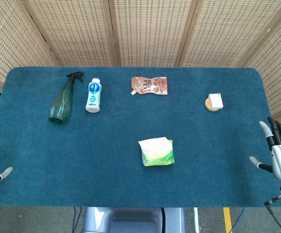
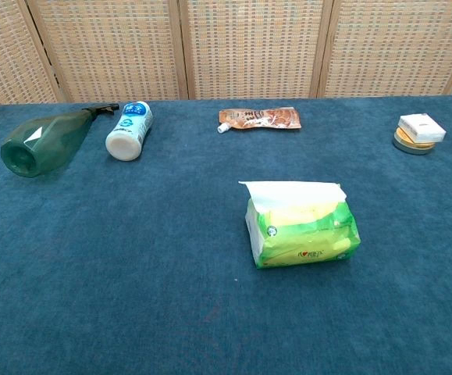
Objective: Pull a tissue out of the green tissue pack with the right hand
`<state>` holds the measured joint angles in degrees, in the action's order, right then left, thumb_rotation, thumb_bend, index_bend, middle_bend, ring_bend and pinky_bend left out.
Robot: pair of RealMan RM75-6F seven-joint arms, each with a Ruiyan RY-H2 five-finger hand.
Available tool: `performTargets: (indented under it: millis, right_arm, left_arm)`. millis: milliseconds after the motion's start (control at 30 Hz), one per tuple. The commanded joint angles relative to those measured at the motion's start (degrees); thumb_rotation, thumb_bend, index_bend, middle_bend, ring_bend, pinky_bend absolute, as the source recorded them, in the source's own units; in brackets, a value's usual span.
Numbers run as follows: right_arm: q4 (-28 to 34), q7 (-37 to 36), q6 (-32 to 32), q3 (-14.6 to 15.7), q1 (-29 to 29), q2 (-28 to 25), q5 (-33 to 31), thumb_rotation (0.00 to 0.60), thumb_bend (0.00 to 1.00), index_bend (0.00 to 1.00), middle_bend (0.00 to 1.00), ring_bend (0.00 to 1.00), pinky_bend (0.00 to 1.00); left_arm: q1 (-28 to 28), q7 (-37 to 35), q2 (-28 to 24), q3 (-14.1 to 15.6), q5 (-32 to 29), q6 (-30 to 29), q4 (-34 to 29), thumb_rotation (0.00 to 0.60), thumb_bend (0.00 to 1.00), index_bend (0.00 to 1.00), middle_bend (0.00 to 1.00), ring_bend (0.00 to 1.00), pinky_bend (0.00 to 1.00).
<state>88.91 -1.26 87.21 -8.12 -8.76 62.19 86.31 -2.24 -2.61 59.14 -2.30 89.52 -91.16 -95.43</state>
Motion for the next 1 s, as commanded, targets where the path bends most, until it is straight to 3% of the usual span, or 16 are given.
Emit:
performTargets:
  millis: [33, 300, 567, 800, 900, 1000]
  right_arm:
    - [0.0, 0.0, -0.3, 0.1, -0.1, 0.0, 0.1, 0.600, 0.00, 0.00, 0.00, 0.00, 0.00]
    - [1.2, -3.6, -5.0, 0.7, -2.5, -2.0, 1.2, 0.600, 0.00, 0.00, 0.00, 0.00, 0.00]
    - [5.7, -13.6, -20.9, -0.2, -13.7, -11.4, 5.5, 0.600, 0.00, 0.06, 0.01, 0.00, 0.01]
    - [9.5, -32.4, -48.9, -1.7, -31.7, -18.1, 5.3, 0.600, 0.00, 0.16, 0.12, 0.00, 0.06]
    - [8.1, -32.7, -58.7, -2.4, -38.3, -16.5, 3.6, 0.600, 0.00, 0.16, 0.12, 0.00, 0.06]
    - [6.2, -31.4, -67.8, -2.4, -43.7, -13.6, 1.1, 0.600, 0.08, 0.18, 0.13, 0.00, 0.06]
  left_arm:
    - [0.0, 0.0, 0.0, 0.0, -0.1, 0.1, 0.1, 0.600, 0.00, 0.00, 0.00, 0.00, 0.00]
    - [-0.5, 0.8, 0.3, -0.2, -0.7, 1.1, 0.0, 0.600, 0.00, 0.00, 0.00, 0.00, 0.00]
    - [-1.3, 1.6, 0.3, -1.0, -2.4, 2.6, -0.5, 0.600, 0.00, 0.00, 0.00, 0.00, 0.00]
    - [-2.1, 2.4, 0.4, -1.6, -4.7, 4.6, -0.6, 0.600, 0.00, 0.00, 0.00, 0.00, 0.00]
    - [-2.6, 2.3, 0.4, -1.9, -5.7, 5.8, -0.4, 0.600, 0.00, 0.00, 0.00, 0.00, 0.00]
    - [-3.0, 2.1, 0.4, -2.2, -7.0, 7.0, -0.2, 0.600, 0.00, 0.00, 0.00, 0.00, 0.00]
